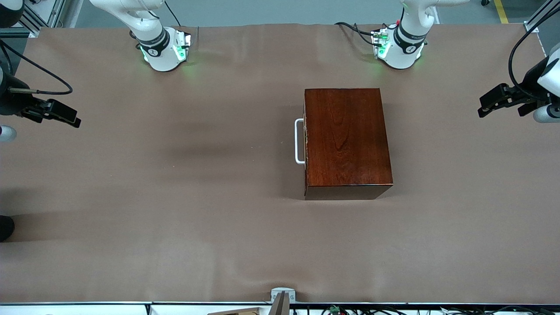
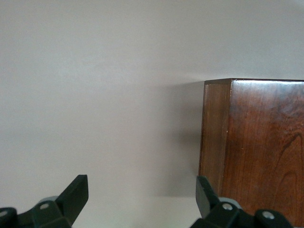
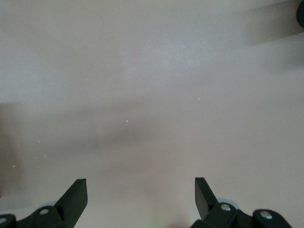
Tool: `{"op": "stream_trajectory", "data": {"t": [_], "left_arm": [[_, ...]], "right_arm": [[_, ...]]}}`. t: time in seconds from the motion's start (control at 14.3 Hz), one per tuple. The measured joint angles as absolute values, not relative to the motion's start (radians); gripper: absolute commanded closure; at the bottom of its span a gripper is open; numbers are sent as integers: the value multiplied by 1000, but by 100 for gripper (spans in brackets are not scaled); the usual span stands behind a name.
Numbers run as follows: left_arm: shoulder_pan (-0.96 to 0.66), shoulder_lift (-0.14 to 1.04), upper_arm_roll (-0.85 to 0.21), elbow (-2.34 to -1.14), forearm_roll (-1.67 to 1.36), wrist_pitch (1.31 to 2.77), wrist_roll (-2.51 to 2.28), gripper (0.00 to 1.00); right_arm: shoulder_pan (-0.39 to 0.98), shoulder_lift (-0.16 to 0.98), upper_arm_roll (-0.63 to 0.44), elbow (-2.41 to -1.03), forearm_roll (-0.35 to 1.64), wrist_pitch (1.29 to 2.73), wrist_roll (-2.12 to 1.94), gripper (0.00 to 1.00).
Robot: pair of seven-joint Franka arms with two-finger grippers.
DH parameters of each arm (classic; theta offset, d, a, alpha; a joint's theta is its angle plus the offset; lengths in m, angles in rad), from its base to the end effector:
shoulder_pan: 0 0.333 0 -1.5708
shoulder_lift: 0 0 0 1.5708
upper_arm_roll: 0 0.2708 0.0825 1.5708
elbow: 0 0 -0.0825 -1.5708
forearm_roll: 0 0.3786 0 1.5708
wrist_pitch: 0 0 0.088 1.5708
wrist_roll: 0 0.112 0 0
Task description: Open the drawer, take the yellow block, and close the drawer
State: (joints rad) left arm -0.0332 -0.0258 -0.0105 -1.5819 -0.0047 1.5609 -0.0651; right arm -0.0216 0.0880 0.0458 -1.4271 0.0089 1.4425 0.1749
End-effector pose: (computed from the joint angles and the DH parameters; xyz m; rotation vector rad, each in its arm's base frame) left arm 0.5408 -0.0242 0.5823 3.1367 0.0335 0.0071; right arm 0.5589 0.0135 0.5809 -3.1251 0.2347 0.1151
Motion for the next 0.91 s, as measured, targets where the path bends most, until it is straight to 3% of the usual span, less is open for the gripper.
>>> {"op": "stream_trajectory", "data": {"t": [0.91], "left_arm": [[-58,-12,-30,-1563,-5,1571,-83,0]], "right_arm": [[-22,88,46,-1427,9,1445,175,0]]}}
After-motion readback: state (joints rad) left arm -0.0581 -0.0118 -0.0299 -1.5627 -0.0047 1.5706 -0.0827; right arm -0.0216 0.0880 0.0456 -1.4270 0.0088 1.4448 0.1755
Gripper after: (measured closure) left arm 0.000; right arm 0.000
